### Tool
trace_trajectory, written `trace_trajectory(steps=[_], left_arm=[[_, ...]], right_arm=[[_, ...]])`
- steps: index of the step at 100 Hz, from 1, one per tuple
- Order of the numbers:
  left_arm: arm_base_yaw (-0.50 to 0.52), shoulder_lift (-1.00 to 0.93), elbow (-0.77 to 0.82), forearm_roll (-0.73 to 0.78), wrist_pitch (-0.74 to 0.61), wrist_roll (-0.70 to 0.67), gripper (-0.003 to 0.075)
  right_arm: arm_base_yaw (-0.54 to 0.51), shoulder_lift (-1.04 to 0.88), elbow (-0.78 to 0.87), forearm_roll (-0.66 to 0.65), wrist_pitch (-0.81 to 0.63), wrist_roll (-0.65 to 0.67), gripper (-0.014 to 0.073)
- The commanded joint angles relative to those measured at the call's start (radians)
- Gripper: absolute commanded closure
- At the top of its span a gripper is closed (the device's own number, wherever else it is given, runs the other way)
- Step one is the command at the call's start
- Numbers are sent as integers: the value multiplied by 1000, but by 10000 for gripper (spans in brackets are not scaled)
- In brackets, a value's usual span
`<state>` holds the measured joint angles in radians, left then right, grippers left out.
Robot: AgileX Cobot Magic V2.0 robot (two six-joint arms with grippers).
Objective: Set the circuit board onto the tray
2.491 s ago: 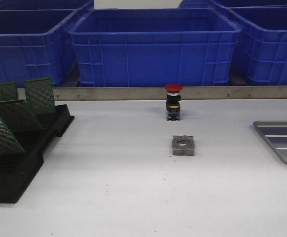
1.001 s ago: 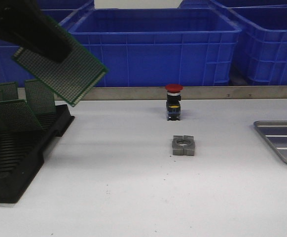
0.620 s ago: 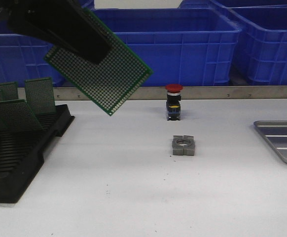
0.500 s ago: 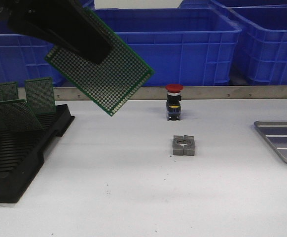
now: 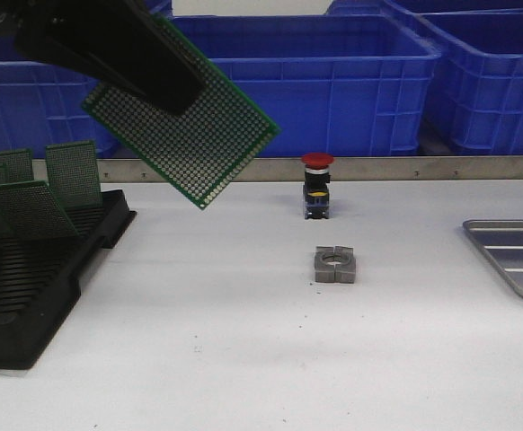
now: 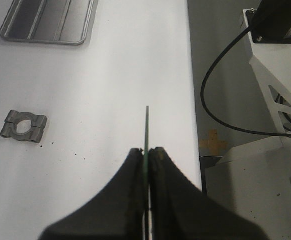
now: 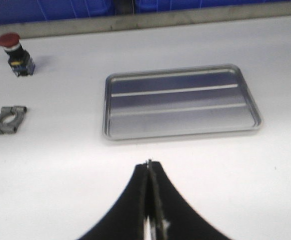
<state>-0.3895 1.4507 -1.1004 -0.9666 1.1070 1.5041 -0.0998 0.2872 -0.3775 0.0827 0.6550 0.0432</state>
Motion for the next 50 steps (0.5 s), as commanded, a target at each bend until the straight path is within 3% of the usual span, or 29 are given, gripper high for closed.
trace_trajectory(steps=[1,19,27,50], left_arm=[[-10,-34,-31,-67,11,-7,737],[-10,-34,-31,-67,11,-7,737],[-10,-34,-31,-67,11,-7,737],[-10,-34,-31,-67,11,-7,737]], right_arm=[[1,117,-97,7,27,-18,654],[1,303,-183,93,42,-83,638],[2,368,-201,198,34,-205,580],[62,528,-226,715,63,-804,161]])
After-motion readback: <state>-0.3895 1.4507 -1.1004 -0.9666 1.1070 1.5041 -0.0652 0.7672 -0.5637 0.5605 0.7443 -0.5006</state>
